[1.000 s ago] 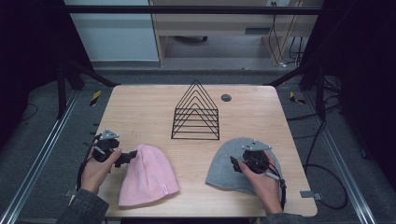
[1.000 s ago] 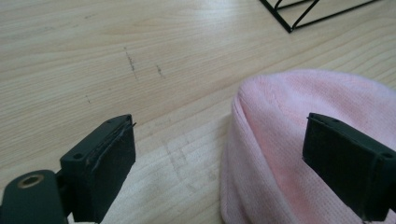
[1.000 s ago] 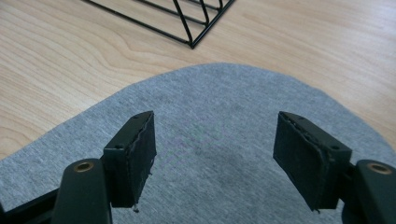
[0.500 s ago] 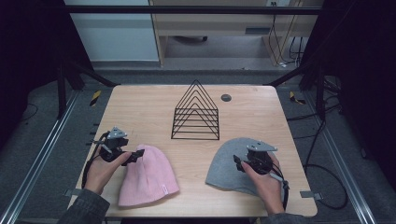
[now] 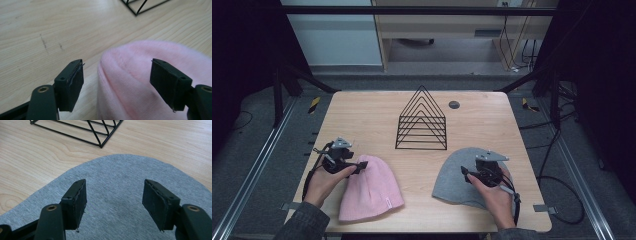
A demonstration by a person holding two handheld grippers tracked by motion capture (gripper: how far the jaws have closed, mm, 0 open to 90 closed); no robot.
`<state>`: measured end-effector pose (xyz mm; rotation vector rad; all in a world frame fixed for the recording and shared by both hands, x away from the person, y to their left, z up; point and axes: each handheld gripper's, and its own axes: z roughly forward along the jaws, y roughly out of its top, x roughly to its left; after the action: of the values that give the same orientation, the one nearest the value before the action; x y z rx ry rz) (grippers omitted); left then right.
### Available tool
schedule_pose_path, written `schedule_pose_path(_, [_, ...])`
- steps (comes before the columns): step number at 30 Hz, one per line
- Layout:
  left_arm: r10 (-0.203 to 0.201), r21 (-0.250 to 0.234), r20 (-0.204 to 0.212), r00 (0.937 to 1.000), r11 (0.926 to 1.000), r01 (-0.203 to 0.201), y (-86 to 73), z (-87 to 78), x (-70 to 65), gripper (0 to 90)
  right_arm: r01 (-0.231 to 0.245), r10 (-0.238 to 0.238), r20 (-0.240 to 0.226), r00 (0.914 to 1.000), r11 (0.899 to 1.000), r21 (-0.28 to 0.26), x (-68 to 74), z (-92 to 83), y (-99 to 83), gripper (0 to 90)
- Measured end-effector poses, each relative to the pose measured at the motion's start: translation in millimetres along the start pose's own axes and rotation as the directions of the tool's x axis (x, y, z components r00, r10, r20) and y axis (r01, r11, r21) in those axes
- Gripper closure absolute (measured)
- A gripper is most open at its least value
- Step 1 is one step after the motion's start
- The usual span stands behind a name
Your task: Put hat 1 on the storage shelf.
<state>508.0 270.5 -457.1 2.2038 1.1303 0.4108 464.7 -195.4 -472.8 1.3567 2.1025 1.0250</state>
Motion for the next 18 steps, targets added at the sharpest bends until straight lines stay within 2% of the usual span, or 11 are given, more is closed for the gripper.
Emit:
schedule_pose_path(1, [0.001, 0.021, -0.002, 1.0000, 0.9998, 0.000, -1.5, 4.1, 0.5, 26.0, -0.001, 0.001, 0.000, 1.0000, 1.000, 0.001, 0.3, 0.2, 0.2, 35.7])
schedule_pose_path(4, [-0.012, 0.031, 0.020, 0.9997, 0.9995, 0.011, -3.7, 10.0, 2.1, 26.7, 0.002, -0.002, 0.000, 1.0000, 1.000, 0.003, 0.5, 1.3, 0.6, 35.2])
schedule_pose_path(7, [0.004, 0.062, 0.047, 0.9989, 0.9980, -0.007, -4.4, 16.9, 0.9, 27.4, 0.005, -0.005, -0.002, 1.0000, 1.000, 0.014, 1.6, 2.8, 0.6, 33.8])
schedule_pose_path(8, [0.005, 0.074, 0.063, 0.9980, 0.9972, -0.010, -5.1, 19.2, 0.1, 28.4, 0.007, -0.007, -0.002, 1.0000, 1.000, 0.023, 2.3, 3.5, 0.2, 33.1])
schedule_pose_path(9, [0.022, 0.096, 0.087, 0.9960, 0.9949, -0.030, -6.8, 22.0, -1.5, 30.9, 0.015, -0.015, -0.001, 0.9999, 1.000, 0.024, 2.2, 3.9, 0.2, 32.8])
schedule_pose_path(11, [0.029, 0.098, 0.102, 0.9944, 0.9945, -0.039, -6.6, 21.7, -2.2, 34.0, 0.010, -0.010, -0.001, 0.9999, 1.000, 0.027, 3.0, 3.9, 0.3, 32.7])
schedule_pose_path(13, [0.028, 0.103, 0.113, 0.9932, 0.9940, -0.039, -6.5, 21.3, -2.2, 43.4, 0.020, -0.020, 0.003, 0.9998, 0.999, 0.027, 3.1, 3.8, 0.7, 32.3])
schedule_pose_path(14, [0.023, 0.102, 0.126, 0.9917, 0.9942, -0.036, -7.0, 21.4, -1.9, 43.4, 0.021, -0.021, 0.003, 0.9998, 0.999, 0.026, 3.1, 3.8, 0.7, 32.2])
schedule_pose_path(15, [0.019, 0.104, 0.130, 0.9914, 0.9941, -0.032, -7.3, 21.1, -1.5, 51.4, 0.023, -0.023, 0.004, 0.9997, 0.999, 0.027, 3.2, 3.9, 0.7, 31.9])
schedule_pose_path(16, [0.016, 0.103, 0.130, 0.9913, 0.9942, -0.030, -7.6, 20.8, -1.7, 51.4, 0.023, -0.023, 0.004, 0.9997, 0.999, 0.027, 3.2, 3.9, 0.7, 31.9])
schedule_pose_path(18, [0.019, 0.101, 0.142, 0.9897, 0.9943, -0.034, -7.5, 19.5, -2.4, 59.6, 0.026, -0.026, 0.006, 0.9996, 0.999, 0.025, 3.2, 3.7, 0.8, 31.7])
